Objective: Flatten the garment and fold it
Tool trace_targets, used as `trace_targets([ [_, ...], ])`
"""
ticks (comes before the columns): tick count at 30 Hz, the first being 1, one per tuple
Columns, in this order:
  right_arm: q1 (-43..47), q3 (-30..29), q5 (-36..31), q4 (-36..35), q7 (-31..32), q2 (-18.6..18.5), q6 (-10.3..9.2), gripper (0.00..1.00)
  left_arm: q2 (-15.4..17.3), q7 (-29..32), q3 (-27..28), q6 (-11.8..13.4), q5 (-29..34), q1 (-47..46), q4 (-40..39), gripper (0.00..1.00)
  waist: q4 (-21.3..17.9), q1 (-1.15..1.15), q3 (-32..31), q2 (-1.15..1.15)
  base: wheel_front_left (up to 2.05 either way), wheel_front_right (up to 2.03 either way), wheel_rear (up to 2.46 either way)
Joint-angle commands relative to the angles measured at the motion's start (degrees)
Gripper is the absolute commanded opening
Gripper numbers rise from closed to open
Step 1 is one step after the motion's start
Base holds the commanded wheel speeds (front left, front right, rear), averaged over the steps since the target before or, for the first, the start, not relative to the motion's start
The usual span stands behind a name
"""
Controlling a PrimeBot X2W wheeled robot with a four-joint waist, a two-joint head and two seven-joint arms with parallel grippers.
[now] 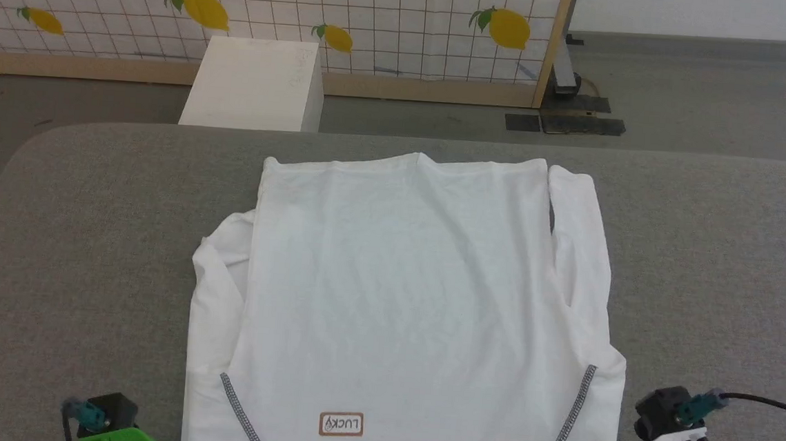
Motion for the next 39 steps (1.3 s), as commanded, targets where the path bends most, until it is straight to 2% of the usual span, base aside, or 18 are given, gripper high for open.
trace_targets([
  [1, -1.3, -0.6, 0.6, -0.9, -0.5, 0.3, -0.09, 1.00, 1.2, -0.1, 0.9, 1.0, -0.4, 0.8, -0.4, 1.00, -0.1, 0.01, 0.0, 0.00, 0.00, 0.00, 0.00],
  [10, -6.5, -8.1, 2.0, -6.6, 0.6, 0.0, -0.09, 1.00, 5.9, 0.3, 6.3, 5.7, 0.3, 1.4, -8.1, 1.00, 0.2, 0.01, 1.4, 0.00, 0.00, 0.00, 0.00],
  [12, -8.9, -10.4, 0.8, -7.4, 0.2, -0.1, -0.09, 1.00, 6.0, -2.4, 8.6, 6.3, 0.7, 0.9, -9.7, 1.00, 0.3, 0.01, 2.3, 0.00, 0.00, 0.00, 0.00],
  [14, -11.8, -12.7, -0.2, -7.1, -0.4, 0.7, -0.09, 1.00, 5.7, -7.6, 11.3, 6.1, 2.1, -0.4, -11.1, 1.00, 0.5, 0.01, 3.3, 0.00, 0.00, 0.00, 0.00],
  [19, -22.3, -17.7, -6.0, -2.5, -3.6, 2.8, -0.09, 1.00, 2.4, -24.8, 16.2, 2.1, 5.8, -5.6, -11.8, 1.00, 1.1, 0.01, 7.9, 0.00, 0.00, 0.00, 0.00],
  [25, -35.7, -19.9, -14.7, 8.4, -7.2, 4.3, -0.09, 1.00, -1.1, -42.6, 16.3, -4.1, 10.6, -11.7, -8.3, 1.00, 2.3, 0.01, 14.1, 0.00, 0.00, 0.00, 0.00],
  [27, -39.9, -20.4, -17.4, 12.8, -7.3, 4.6, -0.09, 1.00, -1.6, -46.0, 15.7, -5.9, 12.8, -13.6, -7.0, 1.00, 2.9, 0.01, 16.2, 0.00, 0.00, 0.00, 0.00],
  [33, -50.7, -21.1, -25.3, 24.0, -6.5, 5.6, -0.09, 1.00, -6.5, -48.1, 18.0, -10.4, 18.1, -18.0, -6.6, 1.00, 4.3, 0.01, 21.6, 0.00, 0.00, 0.00, 0.00],
  [39, -57.0, -20.6, -32.0, 31.7, -5.3, 5.5, -0.09, 1.00, -11.9, -48.1, 21.7, -15.3, 23.0, -19.4, -6.3, 1.00, 5.5, 0.01, 24.9, 0.00, 0.00, 0.00, 0.00],
])
